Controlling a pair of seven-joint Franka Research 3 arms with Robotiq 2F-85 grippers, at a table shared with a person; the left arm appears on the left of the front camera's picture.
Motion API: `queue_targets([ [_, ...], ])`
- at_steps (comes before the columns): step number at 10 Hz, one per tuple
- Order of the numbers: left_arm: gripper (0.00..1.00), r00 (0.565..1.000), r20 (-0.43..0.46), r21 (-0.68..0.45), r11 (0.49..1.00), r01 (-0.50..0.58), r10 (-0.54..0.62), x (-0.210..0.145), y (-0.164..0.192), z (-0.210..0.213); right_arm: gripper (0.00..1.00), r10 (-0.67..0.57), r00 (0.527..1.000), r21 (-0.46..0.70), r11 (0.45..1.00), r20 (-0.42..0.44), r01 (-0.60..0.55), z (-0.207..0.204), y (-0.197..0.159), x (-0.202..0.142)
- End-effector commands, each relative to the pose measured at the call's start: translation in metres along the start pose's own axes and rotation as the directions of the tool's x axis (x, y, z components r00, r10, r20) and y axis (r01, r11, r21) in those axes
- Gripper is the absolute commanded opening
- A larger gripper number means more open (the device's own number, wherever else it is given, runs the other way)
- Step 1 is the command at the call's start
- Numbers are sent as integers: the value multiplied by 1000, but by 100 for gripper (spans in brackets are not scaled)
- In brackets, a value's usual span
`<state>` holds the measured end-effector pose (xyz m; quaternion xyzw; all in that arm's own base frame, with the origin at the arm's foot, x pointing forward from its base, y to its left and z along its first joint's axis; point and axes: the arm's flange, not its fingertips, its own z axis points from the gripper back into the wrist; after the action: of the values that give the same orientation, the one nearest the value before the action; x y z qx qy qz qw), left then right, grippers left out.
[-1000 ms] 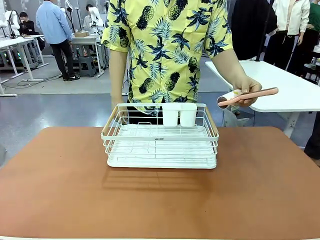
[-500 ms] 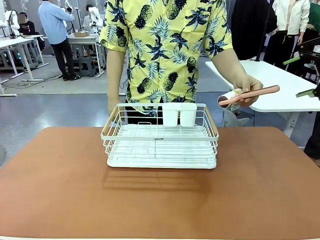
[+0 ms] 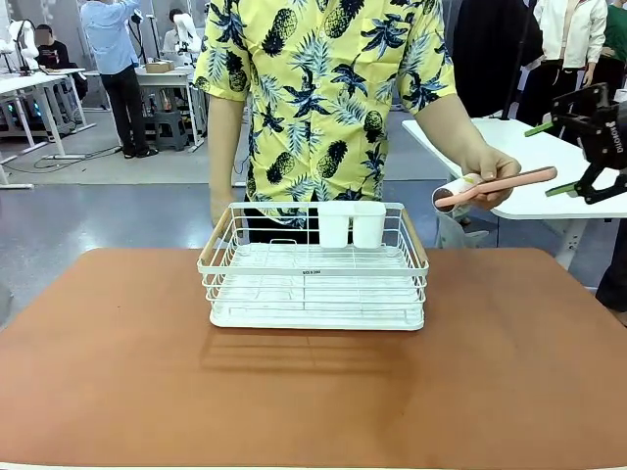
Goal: Clean the table.
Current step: Pick up the Lint Roller when the human hands it over.
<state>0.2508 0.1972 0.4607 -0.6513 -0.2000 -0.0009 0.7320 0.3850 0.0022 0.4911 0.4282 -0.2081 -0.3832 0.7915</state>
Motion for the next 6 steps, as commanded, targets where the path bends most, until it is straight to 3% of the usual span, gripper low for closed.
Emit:
queue_targets([
  [1,100,1000,2,-18,1000,8,-7,-1,-2,3,100,31,999,20,999,33,-32,-12,-30,-27],
  [6,100,1000,2,-18,1000,8,-7,-1,-2,3,100,20,999,43,999,28,-21,-24,-40,-22],
])
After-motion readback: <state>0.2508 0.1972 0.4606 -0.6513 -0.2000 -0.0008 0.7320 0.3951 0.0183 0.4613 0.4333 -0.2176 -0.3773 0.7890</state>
